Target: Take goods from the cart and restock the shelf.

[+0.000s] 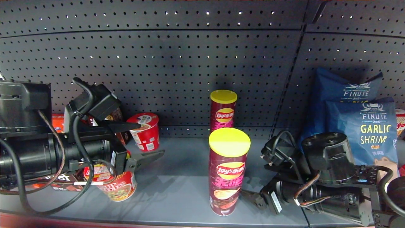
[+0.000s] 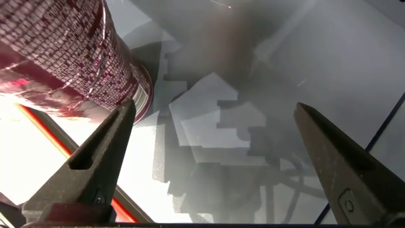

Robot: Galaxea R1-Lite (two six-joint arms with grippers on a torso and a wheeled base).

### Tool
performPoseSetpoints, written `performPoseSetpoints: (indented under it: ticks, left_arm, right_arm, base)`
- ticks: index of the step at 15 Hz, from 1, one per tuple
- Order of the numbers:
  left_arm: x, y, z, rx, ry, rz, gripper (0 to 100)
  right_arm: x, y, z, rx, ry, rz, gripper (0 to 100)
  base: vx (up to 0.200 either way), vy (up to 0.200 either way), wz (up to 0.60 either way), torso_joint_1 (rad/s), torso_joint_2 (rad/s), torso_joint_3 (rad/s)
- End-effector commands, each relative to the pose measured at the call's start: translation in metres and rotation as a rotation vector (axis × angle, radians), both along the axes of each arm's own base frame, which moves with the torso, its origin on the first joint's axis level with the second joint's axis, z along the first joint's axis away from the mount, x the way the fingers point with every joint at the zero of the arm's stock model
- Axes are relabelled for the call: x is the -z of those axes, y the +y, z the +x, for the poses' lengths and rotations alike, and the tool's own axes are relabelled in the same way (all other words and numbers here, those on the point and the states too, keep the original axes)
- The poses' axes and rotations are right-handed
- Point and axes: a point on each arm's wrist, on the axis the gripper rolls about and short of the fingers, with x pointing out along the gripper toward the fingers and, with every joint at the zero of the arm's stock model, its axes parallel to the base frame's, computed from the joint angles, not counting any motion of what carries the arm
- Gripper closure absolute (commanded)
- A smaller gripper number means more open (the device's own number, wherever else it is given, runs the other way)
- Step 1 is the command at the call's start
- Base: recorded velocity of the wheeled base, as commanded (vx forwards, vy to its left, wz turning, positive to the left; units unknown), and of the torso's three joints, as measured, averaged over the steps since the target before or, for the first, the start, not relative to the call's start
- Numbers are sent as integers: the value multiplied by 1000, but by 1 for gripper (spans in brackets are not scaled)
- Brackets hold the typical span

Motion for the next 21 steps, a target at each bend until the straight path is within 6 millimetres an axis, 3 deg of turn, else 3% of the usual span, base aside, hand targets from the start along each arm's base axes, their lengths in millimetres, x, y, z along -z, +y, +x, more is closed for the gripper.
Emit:
performPoseSetpoints:
  ticks: [1, 4, 8, 12, 13, 17, 21]
  left_arm:
    - [0, 0, 0, 0, 1, 0, 0]
    - [2, 2, 0, -7, 7, 4, 0]
    - [2, 3, 0, -10, 7, 4, 0]
    - [-2, 2, 2, -15, -8, -1, 0]
    - [-3, 2, 6, -18, -8, -2, 0]
    - [-4, 1, 8, -19, -12, -1, 0]
    - [-4, 2, 8, -26, -11, -1, 0]
  right_arm:
    - [1, 0, 0, 1, 1, -3, 0]
    - [-3, -7, 1, 25, -6, 7, 0]
    - [-22, -12, 31, 114, -65, 54, 0]
    - [-26, -14, 44, 147, -80, 66, 0]
    - [-29, -12, 62, 179, -96, 75, 0]
    - [-27, -1, 100, 242, -113, 90, 0]
    - [-23, 11, 119, 271, -113, 112, 0]
  base:
    - [0, 0, 0, 0, 0, 0]
    - [0, 0, 0, 0, 0, 0]
    - [0, 0, 0, 0, 0, 0]
    - [0, 0, 0, 0, 0, 0]
    - [0, 0, 0, 0, 0, 0]
    - [0, 0, 0, 0, 0, 0]
    - [0, 0, 0, 0, 0, 0]
